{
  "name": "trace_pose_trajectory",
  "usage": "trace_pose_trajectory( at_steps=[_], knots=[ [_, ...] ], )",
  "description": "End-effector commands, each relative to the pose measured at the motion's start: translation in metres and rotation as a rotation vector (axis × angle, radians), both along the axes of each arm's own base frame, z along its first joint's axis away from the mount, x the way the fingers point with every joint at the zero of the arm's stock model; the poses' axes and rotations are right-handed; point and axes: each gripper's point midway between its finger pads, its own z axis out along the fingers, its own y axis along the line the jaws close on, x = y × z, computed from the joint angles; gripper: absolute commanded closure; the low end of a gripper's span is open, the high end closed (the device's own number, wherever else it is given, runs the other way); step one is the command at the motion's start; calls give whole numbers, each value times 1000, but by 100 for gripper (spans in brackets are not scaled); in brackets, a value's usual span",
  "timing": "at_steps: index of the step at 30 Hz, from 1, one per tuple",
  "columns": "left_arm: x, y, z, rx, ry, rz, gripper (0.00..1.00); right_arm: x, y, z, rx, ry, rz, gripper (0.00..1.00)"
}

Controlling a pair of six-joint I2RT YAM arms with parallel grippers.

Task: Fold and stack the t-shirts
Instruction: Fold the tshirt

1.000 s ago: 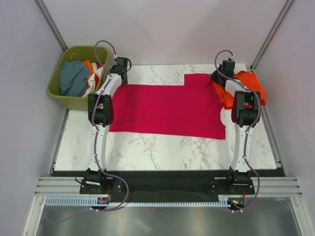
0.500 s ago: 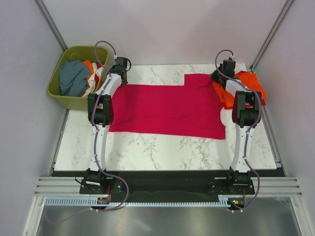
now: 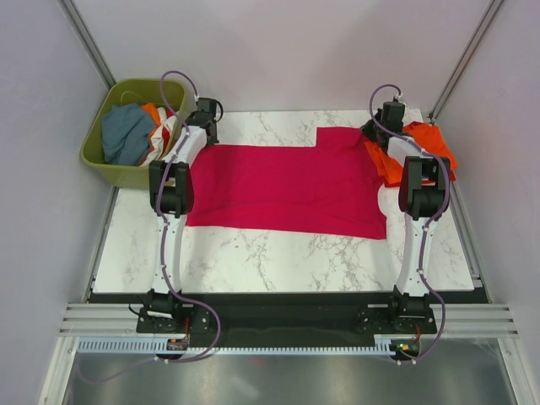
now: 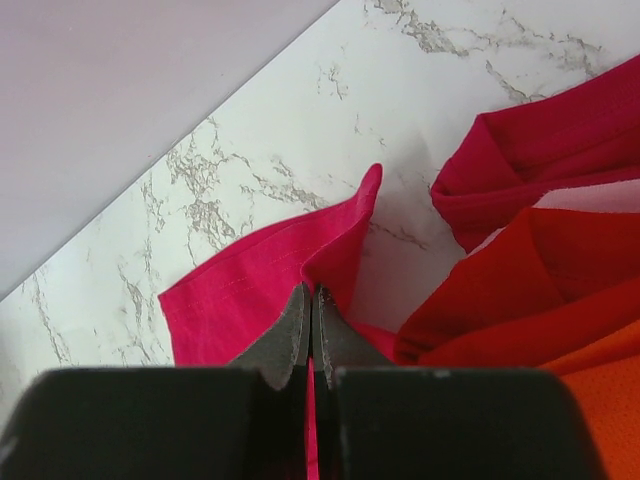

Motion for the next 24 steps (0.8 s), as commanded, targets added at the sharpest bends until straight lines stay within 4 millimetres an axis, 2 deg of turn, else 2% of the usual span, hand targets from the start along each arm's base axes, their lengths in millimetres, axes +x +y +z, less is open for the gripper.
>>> trace_pose_trajectory(
  at_steps=[1, 2, 3, 4, 10, 14, 15, 16, 18, 24],
  knots=[
    [-28, 15, -13, 18, 107, 57, 98, 5, -2, 46, 8, -92, -4, 100],
    [-26, 16, -7, 22, 87, 66, 98, 4, -2, 45, 8, -90, -2, 100],
    [-18, 15, 12, 23, 31, 69, 98, 5, -1, 48, 10, -97, 7, 100],
    [-20, 16, 12, 35, 28, 69, 98, 5, 1, 50, 14, -100, 15, 100],
    [-19, 11, 55, 103, -144, 95, 98, 5, 20, 73, 31, -167, 128, 100],
    [-20, 11, 73, 82, -230, 110, 98, 1, 26, 86, 30, -213, 164, 100],
    [-24, 11, 69, 82, -228, 111, 98, -1, 27, 94, 28, -232, 174, 100],
    [-21, 10, 80, 70, -269, 116, 98, -3, 29, 93, 24, -236, 186, 100],
    [-22, 9, 83, 66, -281, 114, 98, -5, 31, 106, 22, -268, 203, 100],
    [-21, 9, 105, 64, -350, 133, 98, -16, 34, 121, 16, -286, 224, 100]
  ],
)
